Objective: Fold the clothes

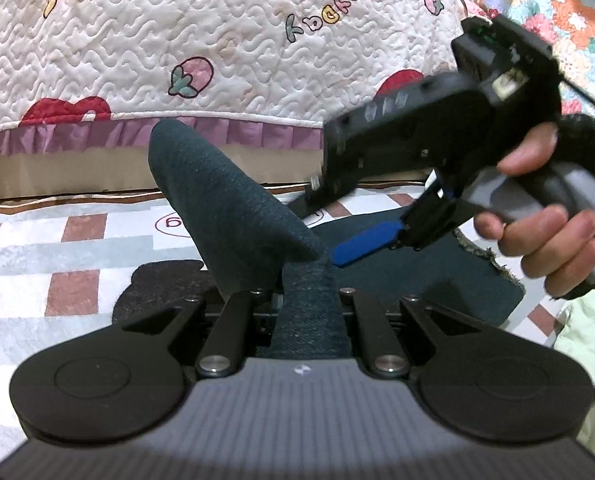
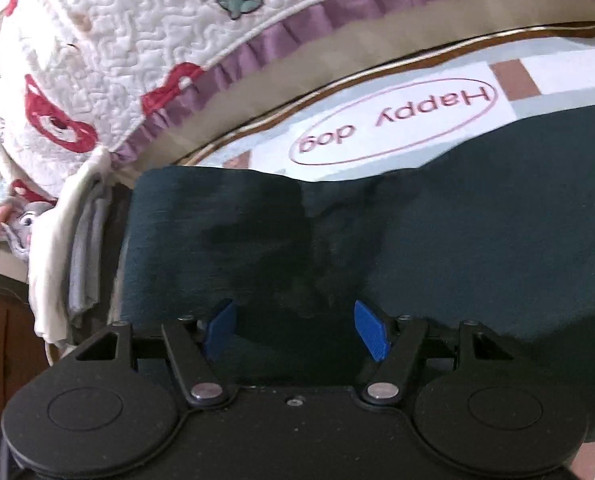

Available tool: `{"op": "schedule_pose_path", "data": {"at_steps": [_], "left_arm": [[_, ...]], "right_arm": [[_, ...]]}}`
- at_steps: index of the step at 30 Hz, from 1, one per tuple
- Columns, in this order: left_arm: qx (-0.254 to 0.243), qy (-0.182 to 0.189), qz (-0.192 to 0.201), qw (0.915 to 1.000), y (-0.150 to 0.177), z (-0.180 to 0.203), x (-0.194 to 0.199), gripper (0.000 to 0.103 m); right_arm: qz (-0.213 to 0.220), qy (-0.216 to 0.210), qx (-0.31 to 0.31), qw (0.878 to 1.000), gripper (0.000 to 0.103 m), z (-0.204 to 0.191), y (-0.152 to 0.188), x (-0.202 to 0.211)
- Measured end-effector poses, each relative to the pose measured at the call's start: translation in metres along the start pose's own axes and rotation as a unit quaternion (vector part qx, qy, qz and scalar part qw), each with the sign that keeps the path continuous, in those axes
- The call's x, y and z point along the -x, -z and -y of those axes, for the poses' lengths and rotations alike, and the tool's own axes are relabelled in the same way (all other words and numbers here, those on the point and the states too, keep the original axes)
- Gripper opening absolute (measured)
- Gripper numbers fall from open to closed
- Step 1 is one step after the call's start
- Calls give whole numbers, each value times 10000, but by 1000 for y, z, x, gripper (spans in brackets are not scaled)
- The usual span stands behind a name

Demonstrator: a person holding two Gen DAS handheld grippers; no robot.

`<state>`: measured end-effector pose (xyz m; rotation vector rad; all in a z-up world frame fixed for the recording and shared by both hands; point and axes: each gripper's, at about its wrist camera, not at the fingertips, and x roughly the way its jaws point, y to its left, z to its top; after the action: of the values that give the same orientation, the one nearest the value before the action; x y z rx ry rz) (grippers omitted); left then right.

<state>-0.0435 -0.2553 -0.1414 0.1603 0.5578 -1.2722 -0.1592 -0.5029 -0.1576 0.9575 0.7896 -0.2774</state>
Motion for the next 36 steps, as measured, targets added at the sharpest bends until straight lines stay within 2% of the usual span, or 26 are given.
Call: {"op": "schedule_pose_path", "data": {"at_steps": [2, 3, 7, 12, 17, 19, 20, 22, 23, 24, 25, 26, 27, 28, 31, 33, 35, 36], "left_arm": [[44, 22, 28, 10000, 1, 0, 0, 10], [65, 33, 42, 10000, 2, 0, 0, 10], [127, 75, 61, 9999, 1, -2, -1, 10], [151, 116, 48, 9998, -1, -6, -1, 10], [61, 135, 107, 9998, -2, -1, -1, 10], [-120, 44, 245, 9996, -2, 7, 2, 10], [-190, 23, 294, 9994, -2, 11, 2, 10], [-188, 94, 231, 9995, -3, 15, 1, 10], [-197, 95, 165, 9996, -3, 16, -1, 10], [-230, 75, 91, 9997, -3, 17, -3, 12], [-245, 101, 3, 9996, -3, 15, -4, 13], [-203, 273, -99, 9994, -5, 11, -3, 18], [-131, 558, -133, 9983, -7, 5, 0, 21], [-68, 868, -89, 9962, -11, -1, 5, 22], [175, 1668, 350, 9852, -24, -19, 31, 31], [517, 2033, 735, 9750, -33, -33, 45, 39], [935, 2291, 982, 9639, -41, -47, 47, 42], [1144, 2377, 1032, 9591, -44, -52, 42, 42]], "right_arm": [[-28, -424, -122, 9990, 71, -4, -3, 5], [1, -499, -125, 9987, 71, -8, -6, 7], [-54, -404, 298, 9987, 71, -27, -14, 10], [-206, -255, 478, 9983, 71, -42, -16, 4], [-306, -582, 868, 9940, 71, -72, -10, 7], [-401, -210, 1260, 9910, 73, -84, -1, 3], [-420, 176, 1466, 9882, 74, -89, 4, -3], [-424, 931, 1778, 9787, 87, -93, 14, -18], [-370, 1201, 1771, 9761, 88, -89, 18, -26], [-259, 1118, 1656, 9795, 83, -82, 19, -28], [-135, 1004, 1542, 9828, 54, -76, 20, -29], [59, 741, 1458, 9865, 44, -70, 19, -25], [172, 723, 1489, 9860, 24, -66, 18, -20], [260, 724, 1570, 9846, 18, -64, 19, -14], [673, 716, 1667, 9811, 12, -60, 20, 16], [1026, 661, 1464, 9817, 12, -48, 11, 48], [1376, 626, 1228, 9808, 12, -33, -3, 85], [1381, 723, 1128, 9813, 12, -18, -7, 95]]}}
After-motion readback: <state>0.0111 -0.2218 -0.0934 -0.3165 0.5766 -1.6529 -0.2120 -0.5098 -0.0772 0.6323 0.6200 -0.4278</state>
